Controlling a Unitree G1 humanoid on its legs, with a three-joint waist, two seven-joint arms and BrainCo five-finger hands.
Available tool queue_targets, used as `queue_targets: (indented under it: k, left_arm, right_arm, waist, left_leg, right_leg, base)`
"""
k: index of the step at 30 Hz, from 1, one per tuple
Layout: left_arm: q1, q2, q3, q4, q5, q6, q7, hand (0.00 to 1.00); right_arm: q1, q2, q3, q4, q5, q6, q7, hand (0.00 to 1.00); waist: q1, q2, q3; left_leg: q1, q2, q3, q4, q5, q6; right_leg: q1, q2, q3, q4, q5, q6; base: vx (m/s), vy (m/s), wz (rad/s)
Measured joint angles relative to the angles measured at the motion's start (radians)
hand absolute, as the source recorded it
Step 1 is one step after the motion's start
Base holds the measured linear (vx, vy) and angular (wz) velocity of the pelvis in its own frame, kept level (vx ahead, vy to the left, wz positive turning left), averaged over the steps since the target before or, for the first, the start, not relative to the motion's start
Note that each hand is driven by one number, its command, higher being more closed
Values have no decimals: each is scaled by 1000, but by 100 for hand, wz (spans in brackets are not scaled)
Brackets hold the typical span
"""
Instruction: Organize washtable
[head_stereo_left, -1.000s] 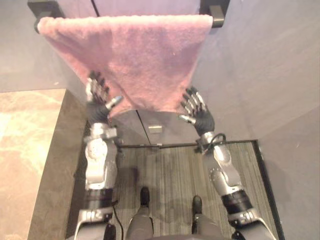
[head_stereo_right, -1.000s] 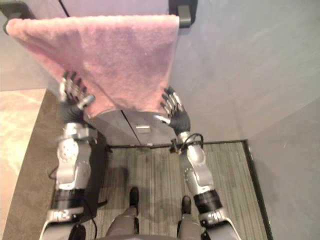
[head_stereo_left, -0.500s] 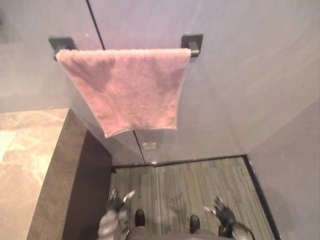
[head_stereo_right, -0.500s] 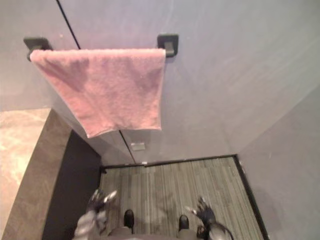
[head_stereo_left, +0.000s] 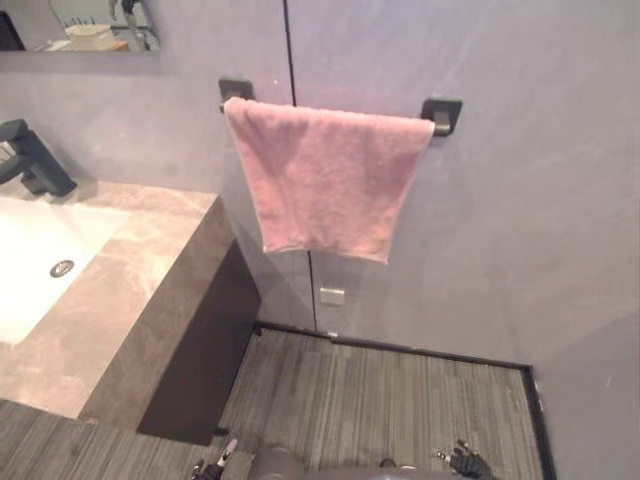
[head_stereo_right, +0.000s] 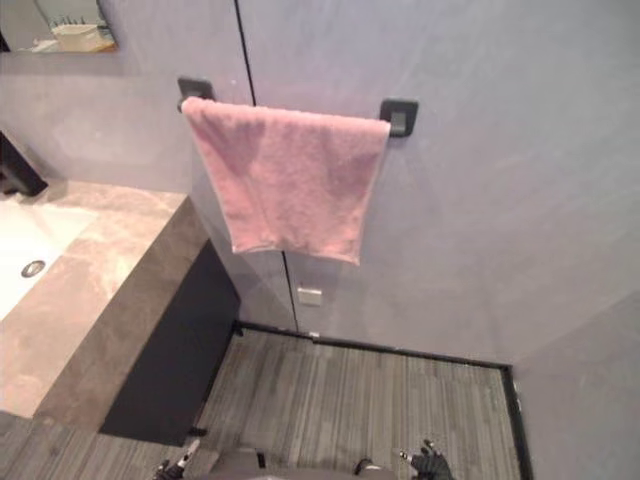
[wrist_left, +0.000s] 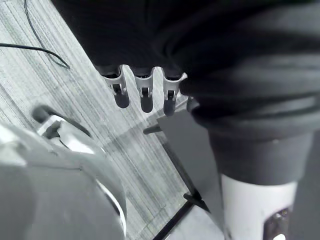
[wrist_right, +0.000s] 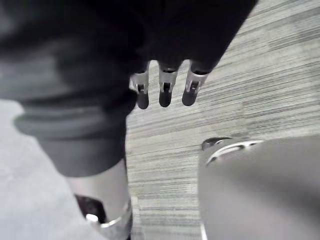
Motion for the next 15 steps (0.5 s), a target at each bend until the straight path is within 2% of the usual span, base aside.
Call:
queue_targets:
  k: [1, 2, 3, 4, 6, 7, 8, 9, 10, 11, 12, 13, 15]
  left_arm:
    - [0, -1, -41, 0, 9, -4, -2, 0]
    - [1, -1, -70, 0, 18, -6, -3, 0]
    - [3, -3, -130, 1, 38, -7, -6, 0]
    - [-3, 9, -174, 0, 64, -7, -14, 0]
    - [-16, 40, -229, 1, 90, -5, -23, 0]
    - [-31, 57, -260, 2, 110, -2, -25, 0]
    - [-46, 65, -279, 4, 119, 0, -25, 0]
    - [-70, 82, -321, 8, 127, 1, -25, 0]
    - [-83, 85, -340, 9, 137, 1, -25, 0]
    - [-81, 85, -335, 8, 138, -3, -25, 0]
    - [-82, 82, -333, 7, 138, -5, -24, 0]
    - [-82, 86, -317, -9, 138, -7, -23, 0]
    - [-75, 84, -282, -27, 139, -15, -24, 0]
  right_arm:
    - [-1, -12, 1, 5, -2, 4, -8, 0]
    - [-4, -10, 3, 13, -5, 6, -9, 0]
    - [-19, -17, -1, 15, -12, 9, -13, 0]
    - [-41, -19, -2, 23, -12, 10, -11, 0]
    - [-65, -17, 9, 39, -13, 9, -11, 0]
    - [-78, -14, 13, 41, -12, 10, -13, 0]
    - [-83, -15, 15, 41, -12, 11, -13, 0]
    - [-85, -13, 29, 40, -8, 10, -13, 0]
    - [-85, -20, 51, 41, 8, 9, -12, 0]
    - [-87, -22, 52, 35, 19, 10, -12, 0]
    - [-81, -18, 54, 10, 29, 10, -11, 0]
    - [-53, -12, 54, -15, 31, 7, -11, 0]
    - [-28, -6, 55, -18, 35, 7, -10, 0]
  waist:
    - [-10, 16, 2]
    - [-18, 24, 2]
    - [-37, 48, -1]
    - [-62, 51, -1]
    - [-77, 33, 18]
    - [-82, 30, 38]
    - [-85, 29, 52]
    - [-88, 13, 74]
    - [-75, 2, 78]
    - [-71, 18, 82]
    - [-78, 23, 86]
    - [-81, 17, 82]
    - [-75, 2, 75]
  left_leg:
    - [79, 4, -25, 31, -13, -23]
    - [113, 5, -36, 11, -9, -29]
    - [200, 9, -38, -149, 2, -87]
    - [261, -13, -9, -322, -67, -114]
    - [323, -29, 53, -507, -100, -96]
    - [344, -39, 57, -573, -126, -100]
    - [350, -50, 55, -592, -133, -101]
    - [343, -85, 45, -592, -133, -98]
    - [327, -112, 45, -564, -126, -87]
    - [318, -111, 45, -553, -119, -66]
    - [311, -115, 34, -538, -121, -59]
    - [293, -123, -7, -516, -126, -50]
    - [260, -143, -70, -506, -130, -41]
  right_leg:
    - [1, 4, -9, -2, 9, 5]
    - [-2, 7, -13, -3, 16, 9]
    - [-30, 18, -28, -1, 37, 17]
    - [-66, 16, -33, -1, 62, 19]
    - [-92, 9, -32, -33, 119, 16]
    - [-95, -6, -38, -42, 134, 25]
    - [-95, -15, -38, -41, 142, 35]
    - [-95, -43, -20, -40, 161, 55]
    - [-96, -61, 40, -49, 208, 78]
    - [-100, -59, 110, -33, 221, 91]
    - [-117, -51, 190, 104, 140, 108]
    - [-109, -33, 252, 260, 27, 114]
    - [-67, -3, 299, 353, -82, 109]
  base:
    - [-103, 38, 18]
    - [-139, 139, 25]
    - [-148, 183, 33]
    - [-160, 177, 32]
    - [-184, 158, 17]
    - [-196, 200, 20]
    - [-205, 203, 43]
    - [-220, 179, 38]
    - [-275, 223, 29]
    - [-213, 170, 30]
    - [-157, 111, 78]
    - [-101, 15, 110]
    - [-105, -54, 135]
